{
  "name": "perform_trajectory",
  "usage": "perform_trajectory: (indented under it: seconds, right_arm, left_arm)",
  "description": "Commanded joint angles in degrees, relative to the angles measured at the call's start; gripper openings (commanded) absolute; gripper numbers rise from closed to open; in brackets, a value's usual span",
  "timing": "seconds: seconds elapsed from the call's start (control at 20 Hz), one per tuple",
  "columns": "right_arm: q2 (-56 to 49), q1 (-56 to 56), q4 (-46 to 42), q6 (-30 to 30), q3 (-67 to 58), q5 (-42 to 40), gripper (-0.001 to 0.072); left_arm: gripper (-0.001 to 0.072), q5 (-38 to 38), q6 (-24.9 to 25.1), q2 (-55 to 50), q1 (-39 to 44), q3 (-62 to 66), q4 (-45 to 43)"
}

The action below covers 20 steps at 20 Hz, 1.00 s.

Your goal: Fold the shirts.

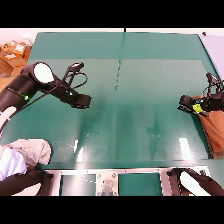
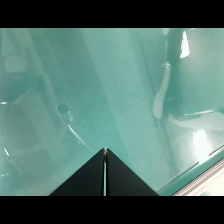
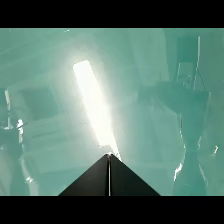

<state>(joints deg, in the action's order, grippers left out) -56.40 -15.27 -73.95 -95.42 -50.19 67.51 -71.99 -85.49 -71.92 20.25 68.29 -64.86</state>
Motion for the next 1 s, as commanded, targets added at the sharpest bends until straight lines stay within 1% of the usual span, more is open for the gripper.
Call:
perform_trajectory:
  seconds: [0.0,0.05,0.1,0.15,0.2,0.25,0.35,0.4,0.5,0.65,0.75,0.95]
  right_arm:
    - [0.02,0.07,0.02,-0.02,0.02,0.0,0.0012]
    - [0.0,0.07,0.02,0.0,0.02,0.0,0.0012]
    - [0.0,0.07,0.02,-0.02,0.02,0.0,0.0012]
    - [0.0,0.07,0.02,-0.02,0.02,0.0,0.0012]
    - [0.0,0.07,0.02,0.0,0.02,0.0,0.0012]
    - [0.0,0.07,0.02,0.0,0.02,0.0,0.0012]
    - [0.02,0.07,0.02,-0.02,0.02,0.0,0.0012]
    - [0.0,0.07,0.02,0.0,0.02,0.0,0.0012]
    - [0.02,0.07,0.04,-0.02,0.02,0.0,0.0012]
    - [0.0,0.07,0.02,0.0,0.02,0.0,0.0012]
    - [0.0,0.07,0.02,0.0,0.02,0.0,0.0012]
    - [0.0,0.04,0.02,0.0,0.02,0.0,0.0012]
  left_arm:
    - [0.0019,-0.04,-0.07,0.04,0.02,-0.02,-4.15]
    - [0.0019,-0.57,-1.03,0.04,0.02,-0.02,-7.23]
    - [0.002,-1.77,-3.69,0.04,0.02,-0.02,-11.85]
    - [0.0152,-4.13,-6.62,0.04,0.02,-0.02,-18.43]
    - [0.0555,-7.61,-10.25,0.04,0.02,-0.04,-26.51]
    - [0.0706,-11.34,-14.19,0.04,0.02,-0.39,-34.62]
    - [0.0716,-18.43,-16.41,0.15,-0.44,-3.15,-47.87]
    - [0.0716,-20.31,-16.65,0.26,-1.95,-5.35,-49.86]
    - [0.0716,-20.5,-17.9,0.46,-6.73,-10.14,-48.54]
    - [0.0716,-18.75,-17.27,0.44,-11.82,-15.45,-42.32]
    - [0.0716,-17.49,-16.79,0.42,-12.46,-19.82,-40.24]
    - [0.0716,-16.48,-16.44,-0.02,-12.46,-31.45,-40.61]
